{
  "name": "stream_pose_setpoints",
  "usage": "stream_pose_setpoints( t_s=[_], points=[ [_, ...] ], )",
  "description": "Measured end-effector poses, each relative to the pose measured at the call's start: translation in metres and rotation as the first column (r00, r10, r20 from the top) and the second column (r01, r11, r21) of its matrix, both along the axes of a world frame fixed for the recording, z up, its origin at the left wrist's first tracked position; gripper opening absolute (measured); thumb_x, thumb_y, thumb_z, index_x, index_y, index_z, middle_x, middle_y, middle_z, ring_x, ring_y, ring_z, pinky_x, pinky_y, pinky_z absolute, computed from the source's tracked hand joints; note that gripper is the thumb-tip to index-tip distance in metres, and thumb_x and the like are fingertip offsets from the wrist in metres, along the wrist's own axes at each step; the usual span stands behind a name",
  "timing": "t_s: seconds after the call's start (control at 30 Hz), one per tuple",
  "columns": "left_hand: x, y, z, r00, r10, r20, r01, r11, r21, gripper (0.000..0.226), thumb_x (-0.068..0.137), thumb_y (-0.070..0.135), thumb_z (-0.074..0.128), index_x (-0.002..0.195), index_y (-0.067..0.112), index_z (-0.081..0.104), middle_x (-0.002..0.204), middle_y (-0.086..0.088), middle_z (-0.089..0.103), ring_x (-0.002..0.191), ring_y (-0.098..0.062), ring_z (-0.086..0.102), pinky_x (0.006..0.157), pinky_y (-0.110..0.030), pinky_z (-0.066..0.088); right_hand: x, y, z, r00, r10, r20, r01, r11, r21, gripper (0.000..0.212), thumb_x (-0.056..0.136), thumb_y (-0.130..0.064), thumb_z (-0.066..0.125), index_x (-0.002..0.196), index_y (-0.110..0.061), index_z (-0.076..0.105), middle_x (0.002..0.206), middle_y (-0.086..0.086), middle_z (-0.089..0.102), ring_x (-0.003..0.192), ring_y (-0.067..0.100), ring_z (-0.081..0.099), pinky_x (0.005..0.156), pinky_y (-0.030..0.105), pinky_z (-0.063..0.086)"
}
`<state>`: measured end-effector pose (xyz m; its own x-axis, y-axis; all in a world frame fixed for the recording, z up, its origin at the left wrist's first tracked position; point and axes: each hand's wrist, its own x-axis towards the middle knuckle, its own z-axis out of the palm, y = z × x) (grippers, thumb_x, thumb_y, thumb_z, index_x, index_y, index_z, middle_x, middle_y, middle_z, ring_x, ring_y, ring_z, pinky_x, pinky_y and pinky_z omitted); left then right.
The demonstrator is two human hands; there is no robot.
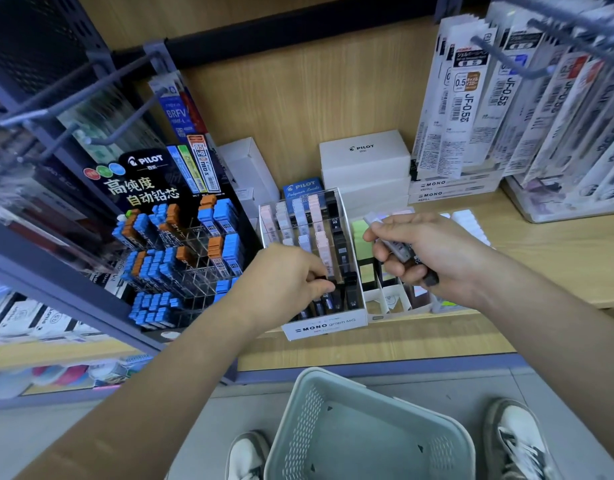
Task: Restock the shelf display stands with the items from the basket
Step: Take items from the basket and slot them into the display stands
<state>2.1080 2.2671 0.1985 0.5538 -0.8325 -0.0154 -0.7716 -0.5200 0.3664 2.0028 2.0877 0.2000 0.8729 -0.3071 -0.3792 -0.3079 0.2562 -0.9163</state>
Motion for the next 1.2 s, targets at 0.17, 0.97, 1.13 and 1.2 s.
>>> stream_pose_setpoints(
  t_s=[0.17, 0.97, 1.13, 1.2],
  points=[
    [-0.001, 0.005, -0.002, 1.0, 0.026, 0.015, -0.026, 0.999, 0.034, 0.018, 0.087, 0.033, 0.066, 0.094, 0.018, 0.074, 0.078, 0.003, 0.07, 0.076, -0.011, 0.063, 0.073, -0.026, 0.052, -0.002, 0.001, 0.001, 1.0, 0.007, 0.001, -0.007, 1.0, 0.002, 0.016, 0.097, -0.017, 0.056, 0.088, -0.006, 0.063, 0.064, 0.005, 0.054, 0.046, 0.012, 0.042, 0.032, 0.015, 0.021],
    [0.008, 0.011, -0.03, 0.998, -0.02, 0.062, 0.02, 1.0, -0.004, 0.013, 0.078, 0.03, 0.076, 0.082, 0.02, 0.069, 0.084, 0.011, 0.054, 0.077, -0.008, 0.053, 0.072, -0.021, 0.044, -0.002, 0.005, 0.002, 0.999, 0.023, -0.036, -0.021, 0.999, 0.046, 0.015, 0.094, -0.01, 0.056, 0.092, -0.003, 0.069, 0.065, 0.002, 0.054, 0.051, 0.011, 0.043, 0.035, 0.015, 0.02],
    [0.005, 0.011, -0.028, 0.998, -0.01, 0.054, 0.009, 1.0, 0.016, 0.009, 0.08, 0.027, 0.074, 0.082, 0.019, 0.07, 0.083, 0.01, 0.056, 0.075, -0.004, 0.051, 0.075, -0.023, 0.046, -0.002, 0.009, 0.0, 0.994, 0.097, -0.056, -0.096, 0.995, 0.016, 0.018, 0.097, -0.006, 0.054, 0.108, -0.007, 0.067, 0.079, 0.006, 0.069, 0.049, 0.011, 0.048, 0.033, 0.014, 0.022],
    [0.004, 0.009, -0.019, 0.998, 0.062, -0.003, -0.062, 0.995, -0.072, 0.005, 0.082, 0.026, 0.073, 0.082, 0.021, 0.071, 0.077, 0.015, 0.058, 0.07, 0.0, 0.052, 0.07, -0.016, 0.043, -0.003, 0.012, -0.001, 0.987, 0.144, -0.069, -0.145, 0.989, -0.01, 0.016, 0.097, -0.011, 0.056, 0.11, -0.01, 0.065, 0.085, 0.006, 0.073, 0.045, 0.011, 0.048, 0.032, 0.014, 0.022]
  ],
)
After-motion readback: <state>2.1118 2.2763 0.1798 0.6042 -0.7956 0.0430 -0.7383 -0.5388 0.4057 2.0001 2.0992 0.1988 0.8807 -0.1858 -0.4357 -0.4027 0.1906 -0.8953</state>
